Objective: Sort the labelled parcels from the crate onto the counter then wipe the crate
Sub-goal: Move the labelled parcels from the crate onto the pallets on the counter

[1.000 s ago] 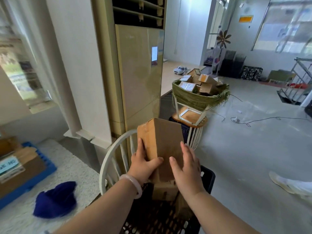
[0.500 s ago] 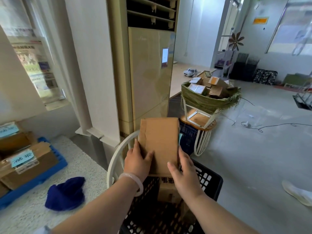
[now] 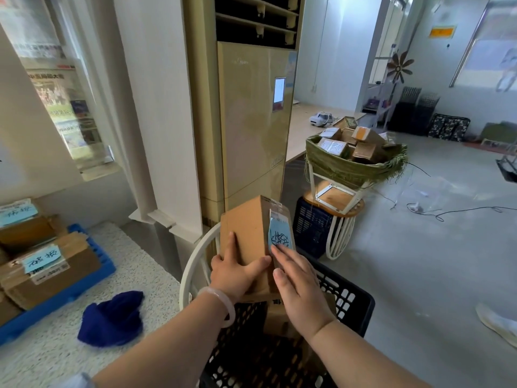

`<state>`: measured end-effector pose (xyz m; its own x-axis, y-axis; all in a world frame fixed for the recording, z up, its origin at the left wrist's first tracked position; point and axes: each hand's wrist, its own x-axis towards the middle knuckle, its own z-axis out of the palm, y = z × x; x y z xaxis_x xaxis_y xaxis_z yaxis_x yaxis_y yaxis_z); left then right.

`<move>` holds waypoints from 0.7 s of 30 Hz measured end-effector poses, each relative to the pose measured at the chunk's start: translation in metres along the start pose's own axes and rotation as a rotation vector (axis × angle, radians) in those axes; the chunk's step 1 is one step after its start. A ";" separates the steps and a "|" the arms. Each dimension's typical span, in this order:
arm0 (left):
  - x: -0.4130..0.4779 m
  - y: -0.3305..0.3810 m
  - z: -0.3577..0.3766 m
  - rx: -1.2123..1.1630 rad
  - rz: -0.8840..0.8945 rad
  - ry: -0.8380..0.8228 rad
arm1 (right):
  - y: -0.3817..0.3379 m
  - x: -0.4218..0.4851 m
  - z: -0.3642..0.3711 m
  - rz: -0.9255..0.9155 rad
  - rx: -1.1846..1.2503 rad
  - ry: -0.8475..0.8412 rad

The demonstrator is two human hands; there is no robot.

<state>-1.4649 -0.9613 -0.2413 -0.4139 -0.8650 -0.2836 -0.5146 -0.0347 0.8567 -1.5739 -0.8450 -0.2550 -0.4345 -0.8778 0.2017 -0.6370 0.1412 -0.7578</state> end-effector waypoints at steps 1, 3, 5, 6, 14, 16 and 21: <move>0.002 -0.004 -0.002 -0.053 -0.009 -0.030 | 0.001 0.004 -0.001 -0.005 -0.032 0.000; 0.005 -0.015 -0.005 -0.146 -0.042 -0.096 | 0.000 0.010 -0.004 0.062 -0.017 -0.005; 0.002 -0.018 -0.012 -0.241 -0.045 -0.148 | -0.002 0.014 -0.006 0.182 0.132 -0.046; -0.004 -0.015 -0.016 -0.293 -0.034 -0.158 | -0.004 0.015 -0.005 0.224 0.235 -0.080; -0.017 -0.030 -0.032 -0.370 0.025 -0.078 | -0.021 0.019 0.031 0.233 0.358 -0.175; -0.021 -0.033 -0.038 -0.314 0.080 -0.019 | -0.028 0.018 0.039 0.229 0.374 -0.188; -0.026 -0.039 -0.063 -0.245 0.136 0.134 | -0.043 0.025 0.060 0.212 0.409 -0.206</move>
<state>-1.3870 -0.9687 -0.2400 -0.3558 -0.9276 -0.1138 -0.2581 -0.0195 0.9659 -1.5191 -0.9000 -0.2542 -0.3667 -0.9271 -0.0782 -0.2290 0.1715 -0.9582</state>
